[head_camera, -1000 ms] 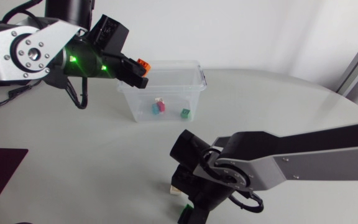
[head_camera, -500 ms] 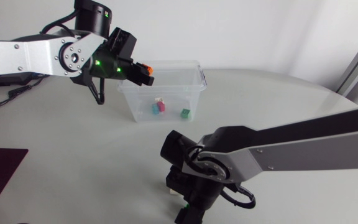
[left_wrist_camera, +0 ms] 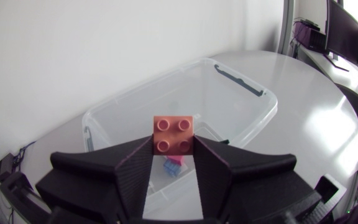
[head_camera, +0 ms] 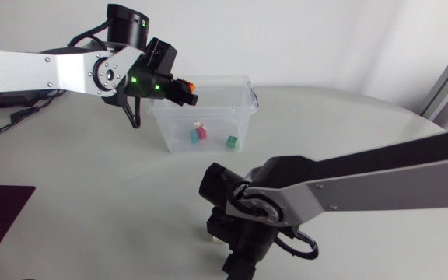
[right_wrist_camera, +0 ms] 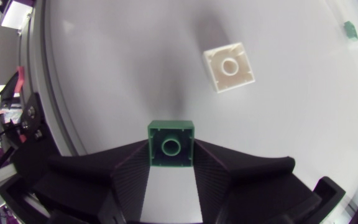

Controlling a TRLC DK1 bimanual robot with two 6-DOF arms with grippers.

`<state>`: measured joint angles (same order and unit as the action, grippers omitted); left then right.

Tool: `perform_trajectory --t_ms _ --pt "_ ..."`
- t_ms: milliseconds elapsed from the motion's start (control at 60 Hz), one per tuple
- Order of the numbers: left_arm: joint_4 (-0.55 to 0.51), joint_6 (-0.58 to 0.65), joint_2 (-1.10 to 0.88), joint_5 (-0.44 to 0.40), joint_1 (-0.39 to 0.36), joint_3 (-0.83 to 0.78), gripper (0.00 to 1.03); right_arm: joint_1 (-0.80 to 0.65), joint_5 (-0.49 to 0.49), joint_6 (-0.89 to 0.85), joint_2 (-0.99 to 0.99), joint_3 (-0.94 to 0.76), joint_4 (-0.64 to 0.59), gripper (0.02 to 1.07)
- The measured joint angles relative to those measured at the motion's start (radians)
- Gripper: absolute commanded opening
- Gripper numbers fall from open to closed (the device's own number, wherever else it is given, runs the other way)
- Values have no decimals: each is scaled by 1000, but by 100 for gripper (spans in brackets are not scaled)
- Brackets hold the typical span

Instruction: Place the duplo bricks in the container

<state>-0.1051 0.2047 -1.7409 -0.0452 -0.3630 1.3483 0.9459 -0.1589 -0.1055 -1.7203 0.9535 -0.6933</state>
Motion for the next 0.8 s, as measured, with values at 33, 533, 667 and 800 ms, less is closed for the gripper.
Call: perform_trajectory --t_ms 33,533,667,800 --pt "5 -3 -8 0 3 8 29 -3 0 -2 26 -1 -16 35" --pt "-72 -41 -141 46 47 241 98 -132 -15 -37 324 33 -153 35" --pt "-123 -35 -121 42 48 228 98 -221 -28 -47 346 124 -160 35" --pt "-131 18 7 3 40 86 98 -325 -66 -60 346 220 -150 35"
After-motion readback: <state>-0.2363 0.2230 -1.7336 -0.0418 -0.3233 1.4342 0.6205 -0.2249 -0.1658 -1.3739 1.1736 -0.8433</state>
